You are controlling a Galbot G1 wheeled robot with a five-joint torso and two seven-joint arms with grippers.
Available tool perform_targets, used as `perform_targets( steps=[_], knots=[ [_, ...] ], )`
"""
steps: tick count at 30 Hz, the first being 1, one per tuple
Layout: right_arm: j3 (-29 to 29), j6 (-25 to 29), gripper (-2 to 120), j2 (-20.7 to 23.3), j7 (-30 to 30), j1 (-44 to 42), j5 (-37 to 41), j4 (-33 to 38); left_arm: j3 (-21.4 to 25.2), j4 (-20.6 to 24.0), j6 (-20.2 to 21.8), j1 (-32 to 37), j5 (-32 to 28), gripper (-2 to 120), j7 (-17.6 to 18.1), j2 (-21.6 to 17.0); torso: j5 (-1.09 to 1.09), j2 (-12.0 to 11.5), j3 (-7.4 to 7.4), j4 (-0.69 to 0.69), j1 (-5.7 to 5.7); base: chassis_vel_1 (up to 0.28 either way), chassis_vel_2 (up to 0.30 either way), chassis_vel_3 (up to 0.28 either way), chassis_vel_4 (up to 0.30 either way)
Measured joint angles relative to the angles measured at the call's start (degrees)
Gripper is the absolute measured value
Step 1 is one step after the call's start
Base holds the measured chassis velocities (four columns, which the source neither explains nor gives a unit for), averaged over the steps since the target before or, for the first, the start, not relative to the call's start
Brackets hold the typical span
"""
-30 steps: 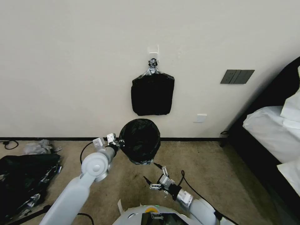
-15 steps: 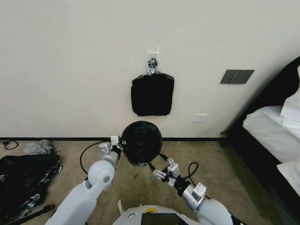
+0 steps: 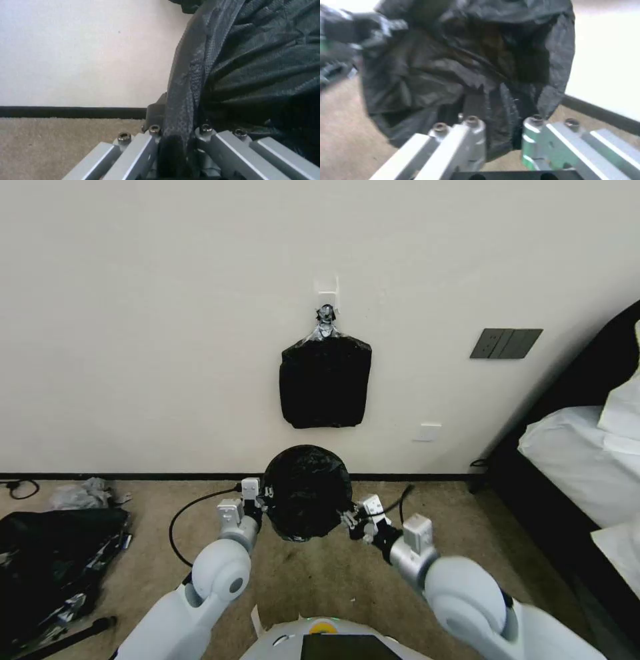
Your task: Place a trash bag onto the trash bin.
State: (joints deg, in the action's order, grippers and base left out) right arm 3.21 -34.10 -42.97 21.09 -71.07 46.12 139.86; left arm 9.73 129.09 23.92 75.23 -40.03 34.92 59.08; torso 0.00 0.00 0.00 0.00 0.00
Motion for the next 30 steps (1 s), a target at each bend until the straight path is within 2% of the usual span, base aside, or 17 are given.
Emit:
perform_targets(
  steps=[1,3,7,11,13,15,20,30],
  knots=[
    [0.0,0.0,10,0.0,0.0,0.0,0.0,0.0,0.0,0.0,0.0,0.0,0.0,3,0.0,0.0,0.00,0.0,0.00,0.00,0.00,0.000,0.000,0.000,0.000],
    [-2.0,-2.3,1,-0.5,1.8,4.0,2.7,-1.7,-0.5,-0.3,-0.2,0.4,2.0,3,-0.5,0.4,0.00,0.0,0.00,0.00,0.00,0.000,0.000,0.000,0.000],
    [-5.3,-4.6,0,-1.5,3.7,8.9,5.5,-3.3,-1.0,-0.9,-0.5,0.6,4.8,3,-1.1,0.9,0.00,0.0,0.00,0.00,0.00,0.000,0.000,0.000,0.000],
    [-12.2,-6.9,0,-3.9,7.0,16.5,8.4,-6.4,-1.8,-1.7,-0.6,0.5,7.2,3,-1.3,1.6,0.01,0.0,0.00,0.00,0.00,0.000,0.000,0.000,0.000],
    [-12.8,-7.0,0,-4.1,7.2,17.2,8.4,-6.8,-1.8,-1.7,-0.6,0.4,7.5,3,-1.3,1.7,0.01,0.0,0.00,0.00,0.00,0.000,0.000,0.000,0.000],
    [-17.5,-7.0,0,-6.3,9.7,21.4,8.7,-9.8,-2.5,-2.5,-0.6,0.1,9.4,3,-1.6,2.3,0.01,0.0,0.00,0.01,0.00,0.000,0.000,0.000,0.000],
    [-22.0,-7.0,0,-9.1,12.5,25.2,9.5,-13.6,-3.3,-3.2,-0.7,-0.1,11.0,3,-1.6,3.2,0.01,0.0,0.01,0.01,0.00,0.000,0.000,0.000,0.000],
    [-26.1,-6.8,0,-12.9,15.2,28.3,8.5,-19.7,-3.7,-3.6,-0.7,-0.5,12.2,3,-1.6,3.7,0.01,0.0,0.00,0.01,0.00,0.000,0.000,0.000,0.000]
  ],
)
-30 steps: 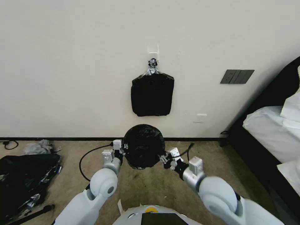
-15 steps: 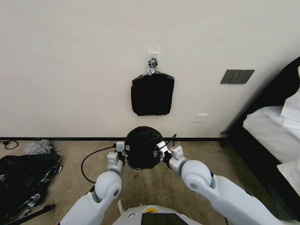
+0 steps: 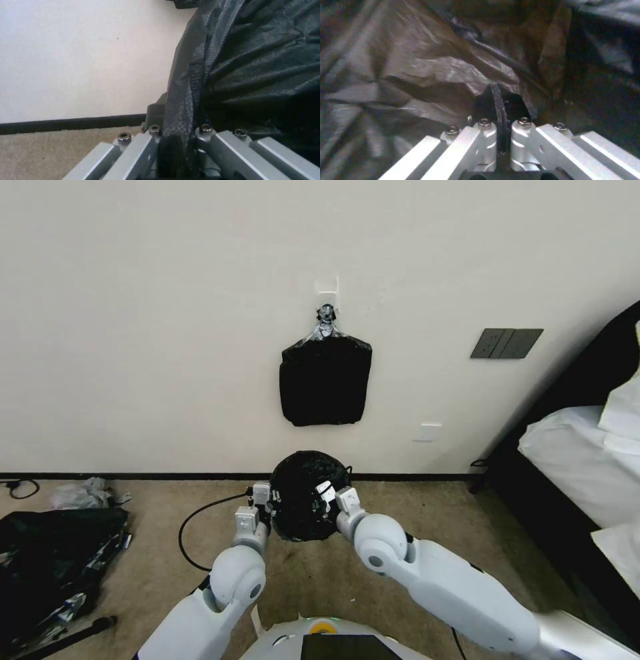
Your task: Place a trash bag onto the trash bin.
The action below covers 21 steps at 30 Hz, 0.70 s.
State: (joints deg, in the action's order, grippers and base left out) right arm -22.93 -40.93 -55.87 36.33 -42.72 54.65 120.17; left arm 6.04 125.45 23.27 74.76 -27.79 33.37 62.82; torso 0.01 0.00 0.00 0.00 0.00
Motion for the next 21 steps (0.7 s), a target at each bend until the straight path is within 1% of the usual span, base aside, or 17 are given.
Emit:
perform_targets(
  steps=[2,8,11,21],
  knots=[
    [-0.9,0.1,0,-1.0,0.2,0.4,-0.9,-1.7,0.0,-0.1,0.0,0.0,0.2,3,0.0,0.0,-0.01,0.0,0.00,-0.01,0.00,0.000,0.000,0.000,0.000],
    [-1.9,0.1,0,-1.9,0.3,1.2,-2.9,-3.7,0.0,-0.2,0.0,0.1,0.9,3,0.0,0.0,-0.01,0.0,0.00,0.00,0.00,0.000,0.000,0.000,0.000],
    [-3.1,0.1,0,-2.7,0.0,2.1,-4.8,-6.0,-0.3,-0.5,-0.2,0.2,1.4,3,-0.3,0.1,-0.01,0.0,0.00,0.00,0.00,0.000,0.000,0.000,0.000],
    [-4.9,0.2,0,-4.6,0.2,3.6,-4.9,-8.8,-1.4,-0.5,-0.4,0.1,1.6,3,-0.4,0.3,0.00,0.0,0.00,-0.01,0.00,0.000,0.000,0.000,0.000]
  ],
)
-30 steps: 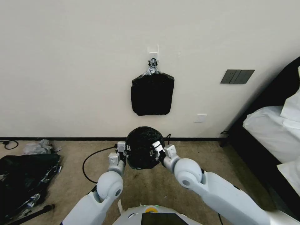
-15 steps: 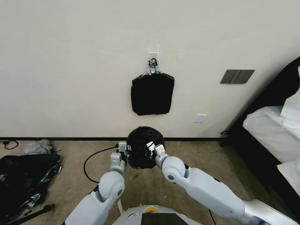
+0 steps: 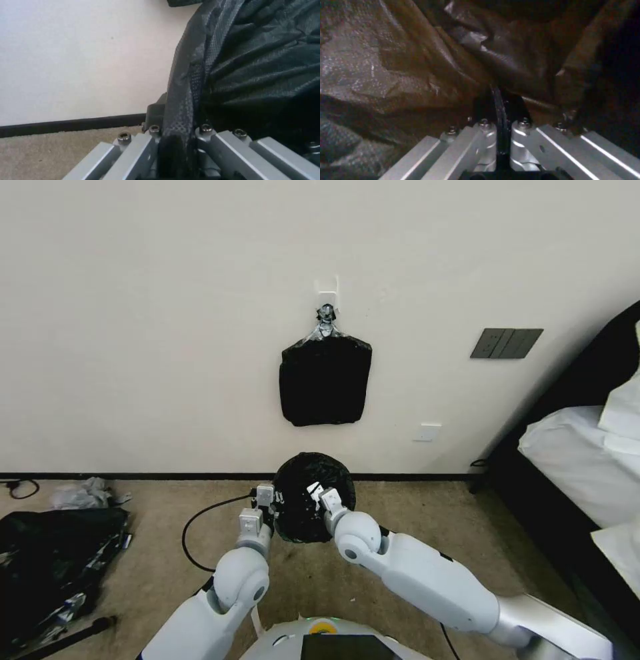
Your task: Place a trash bag onto the trash bin.
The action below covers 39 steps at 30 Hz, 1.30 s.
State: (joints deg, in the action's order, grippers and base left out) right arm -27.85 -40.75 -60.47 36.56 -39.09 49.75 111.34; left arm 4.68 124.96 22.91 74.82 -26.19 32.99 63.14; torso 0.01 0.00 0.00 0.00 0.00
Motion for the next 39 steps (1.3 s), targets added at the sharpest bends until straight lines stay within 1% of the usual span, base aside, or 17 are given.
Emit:
perform_targets(
  steps=[7,15,26,31,39],
  knots=[
    [-0.7,0.0,0,-1.0,0.2,0.9,0.1,-1.9,0.0,0.5,0.0,0.4,0.0,3,0.0,0.0,0.00,0.0,0.00,0.00,0.00,0.000,0.000,0.000,0.000],
    [-1.6,0.1,0,-3.3,0.6,1.8,0.1,-4.6,0.3,1.7,0.0,1.3,0.1,3,-0.1,0.1,0.00,0.0,-0.01,0.00,0.00,0.000,0.000,0.000,0.000],
    [-0.5,0.1,0,-5.5,0.2,2.3,0.0,-7.7,0.6,3.1,0.0,2.2,-0.5,3,-0.4,-0.3,0.00,0.0,-0.01,0.00,0.00,0.000,0.000,0.000,0.000],
    [-0.3,0.1,0,-6.4,0.0,2.2,-0.1,-9.0,0.8,4.2,0.3,2.7,-2.2,3,-0.2,-0.5,0.00,0.0,-0.01,0.00,0.00,0.000,0.000,0.000,0.000],
    [-0.2,0.1,0,-7.5,-0.2,2.2,-0.6,-10.5,1.2,5.0,0.4,3.1,-2.9,3,-0.1,-0.8,0.00,0.0,0.00,0.00,0.00,0.000,0.000,0.000,0.000]
  ],
)
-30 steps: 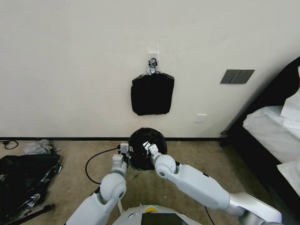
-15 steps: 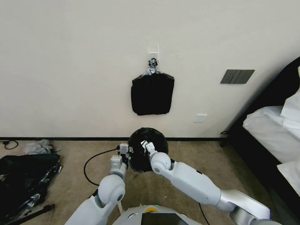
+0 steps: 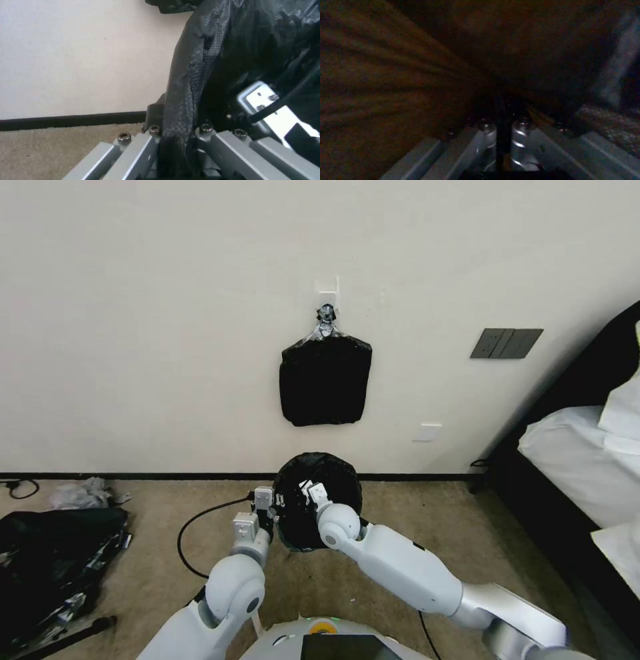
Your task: Place a trash bag onto the trash bin.
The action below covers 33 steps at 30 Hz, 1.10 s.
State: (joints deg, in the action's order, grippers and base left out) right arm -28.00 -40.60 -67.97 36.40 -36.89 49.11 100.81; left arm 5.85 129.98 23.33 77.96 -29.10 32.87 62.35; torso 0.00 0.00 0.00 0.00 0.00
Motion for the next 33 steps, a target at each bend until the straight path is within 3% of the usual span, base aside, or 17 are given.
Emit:
perform_targets(
  steps=[33],
  knots=[
    [1.7,0.1,0,-3.4,-1.9,-0.5,-3.6,-4.8,0.9,1.9,0.3,1.2,-2.2,3,0.1,-0.8,0.00,0.0,0.00,0.00,0.00,0.000,0.000,0.000,0.000]
  ],
)
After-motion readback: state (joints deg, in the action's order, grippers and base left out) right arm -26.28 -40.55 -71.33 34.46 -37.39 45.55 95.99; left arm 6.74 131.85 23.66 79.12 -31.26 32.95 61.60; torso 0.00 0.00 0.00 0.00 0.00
